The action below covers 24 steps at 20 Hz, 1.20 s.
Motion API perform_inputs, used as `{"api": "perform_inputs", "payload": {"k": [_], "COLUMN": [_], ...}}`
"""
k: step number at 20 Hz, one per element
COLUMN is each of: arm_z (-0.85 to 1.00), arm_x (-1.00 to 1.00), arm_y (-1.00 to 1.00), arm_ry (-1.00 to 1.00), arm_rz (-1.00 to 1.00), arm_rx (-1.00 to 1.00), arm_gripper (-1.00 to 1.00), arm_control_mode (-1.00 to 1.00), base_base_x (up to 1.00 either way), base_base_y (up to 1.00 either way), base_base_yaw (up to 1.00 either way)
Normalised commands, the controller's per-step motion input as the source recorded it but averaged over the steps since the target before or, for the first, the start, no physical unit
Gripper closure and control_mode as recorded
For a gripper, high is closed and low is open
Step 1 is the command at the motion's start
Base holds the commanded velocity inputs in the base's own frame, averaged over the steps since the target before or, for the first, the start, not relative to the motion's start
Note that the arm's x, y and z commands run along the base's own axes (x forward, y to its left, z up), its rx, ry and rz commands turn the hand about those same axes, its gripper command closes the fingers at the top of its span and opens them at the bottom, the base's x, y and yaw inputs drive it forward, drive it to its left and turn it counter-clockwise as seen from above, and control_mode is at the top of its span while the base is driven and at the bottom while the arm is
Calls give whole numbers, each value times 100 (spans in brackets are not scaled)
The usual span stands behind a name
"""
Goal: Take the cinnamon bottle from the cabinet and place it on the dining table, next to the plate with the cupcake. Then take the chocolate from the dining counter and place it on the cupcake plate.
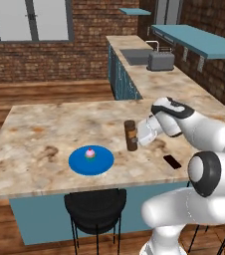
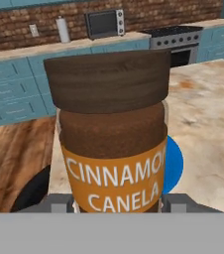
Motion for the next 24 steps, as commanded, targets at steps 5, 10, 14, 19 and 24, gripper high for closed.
{"api": "perform_inputs", "payload": {"k": [5, 10, 14, 19, 24], "arm_z": [-53, -36, -25, -12, 9], "arm_x": [44, 41, 31, 11, 0], "arm_y": [13, 2, 9, 4, 0], "arm_ry": [0, 0, 0, 0, 0], "arm_rz": [10, 5, 3, 1, 0], "arm_rx": [1, 3, 3, 2, 4], "arm_gripper": [100, 100, 100, -100, -100], "arm_control_mode": [-100, -100, -100, -100, -100], "base_base_x": [0, 0, 0, 0, 0], "base_base_y": [0, 0, 0, 0, 0], "base_base_yaw": [0, 0, 0, 0, 0]}}
